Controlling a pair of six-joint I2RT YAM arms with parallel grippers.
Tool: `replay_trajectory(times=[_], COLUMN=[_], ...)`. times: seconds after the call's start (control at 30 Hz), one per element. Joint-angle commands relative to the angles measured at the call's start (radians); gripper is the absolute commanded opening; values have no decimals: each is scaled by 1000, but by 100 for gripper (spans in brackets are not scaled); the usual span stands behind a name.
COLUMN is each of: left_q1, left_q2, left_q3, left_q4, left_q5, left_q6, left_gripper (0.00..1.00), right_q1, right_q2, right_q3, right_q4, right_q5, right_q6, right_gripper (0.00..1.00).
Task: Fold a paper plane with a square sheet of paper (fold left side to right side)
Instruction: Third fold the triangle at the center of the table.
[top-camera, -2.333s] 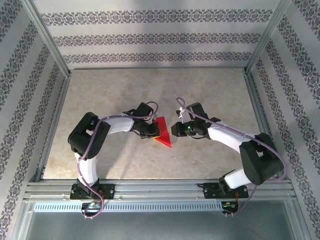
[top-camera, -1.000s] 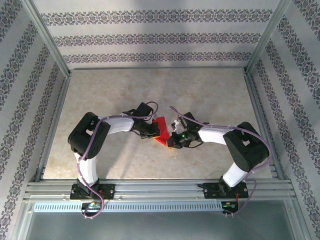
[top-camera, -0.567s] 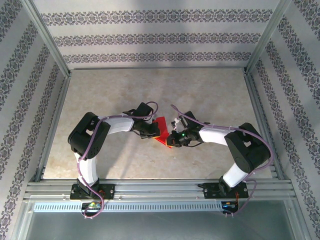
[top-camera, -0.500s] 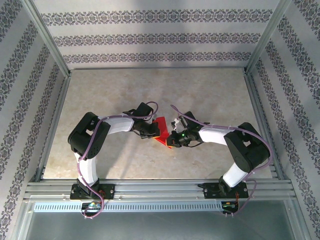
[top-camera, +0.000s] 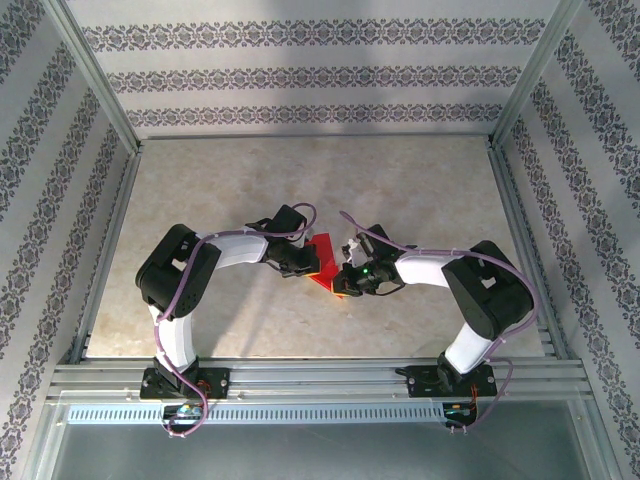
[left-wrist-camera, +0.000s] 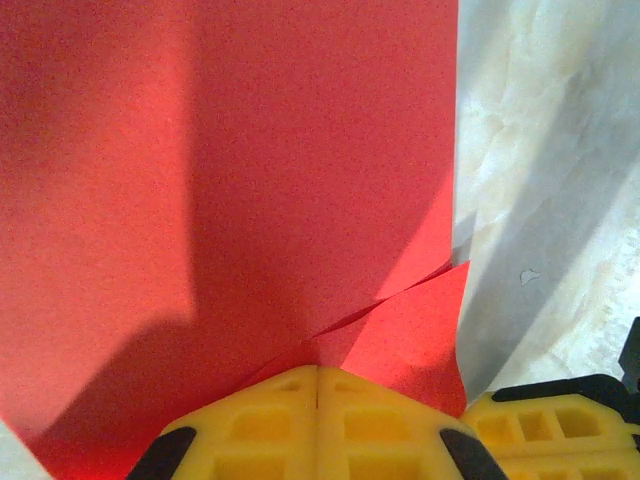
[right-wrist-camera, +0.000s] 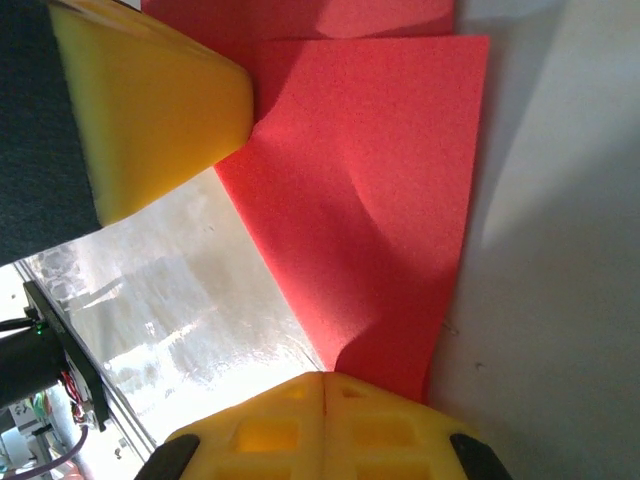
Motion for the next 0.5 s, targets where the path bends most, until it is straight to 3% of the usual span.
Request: replay_trajectory(times=[0.0,0.47], left_q1=[-10,6], left_q2=[38,-45], left_q3=[-13,103], left_q4=[-42,-93], left_q5=[-70,-65], left_q6=[13,33], left_gripper=[6,18], right_q1=[14,15], right_q2=[21,41], right_q3=[-19,-31], right_q4=[8,-38], right_q5=[-10,42], right_q6=[20,30], right_gripper=[0,0])
